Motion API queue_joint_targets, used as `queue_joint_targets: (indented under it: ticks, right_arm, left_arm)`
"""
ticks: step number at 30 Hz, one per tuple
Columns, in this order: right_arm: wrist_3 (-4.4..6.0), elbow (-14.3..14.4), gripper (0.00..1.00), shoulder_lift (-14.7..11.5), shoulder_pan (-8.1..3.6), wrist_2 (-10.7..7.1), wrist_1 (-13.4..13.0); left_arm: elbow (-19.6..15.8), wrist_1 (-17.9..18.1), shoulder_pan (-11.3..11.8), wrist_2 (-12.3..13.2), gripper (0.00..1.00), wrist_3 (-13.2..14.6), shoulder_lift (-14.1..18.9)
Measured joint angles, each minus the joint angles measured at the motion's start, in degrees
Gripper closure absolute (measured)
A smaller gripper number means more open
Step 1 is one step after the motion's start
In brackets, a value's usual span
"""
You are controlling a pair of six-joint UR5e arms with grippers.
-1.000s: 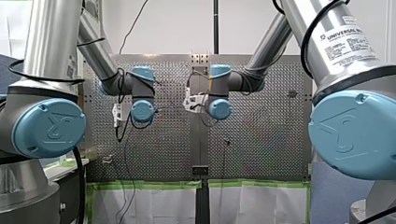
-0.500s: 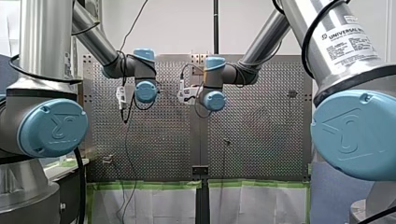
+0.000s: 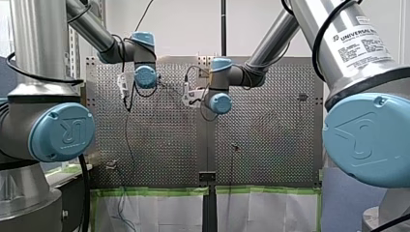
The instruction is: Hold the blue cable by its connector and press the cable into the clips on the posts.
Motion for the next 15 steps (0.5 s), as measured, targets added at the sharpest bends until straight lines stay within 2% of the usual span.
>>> queue_joint_targets:
  ticks: [6, 15]
  right_arm:
    - [-0.36, -2.4, 1.0, 0.0, 0.35, -0.24, 1.9]
    - [-0.21, -6.8, 1.0, 0.1, 0.53, -0.38, 4.2]
  left_arm:
    - [0.0, -3.2, 0.2, -0.5, 1.0, 0.5, 2.9]
    - [0.0, -7.7, 1.5, -0.3, 1.0, 2.5, 2.6]
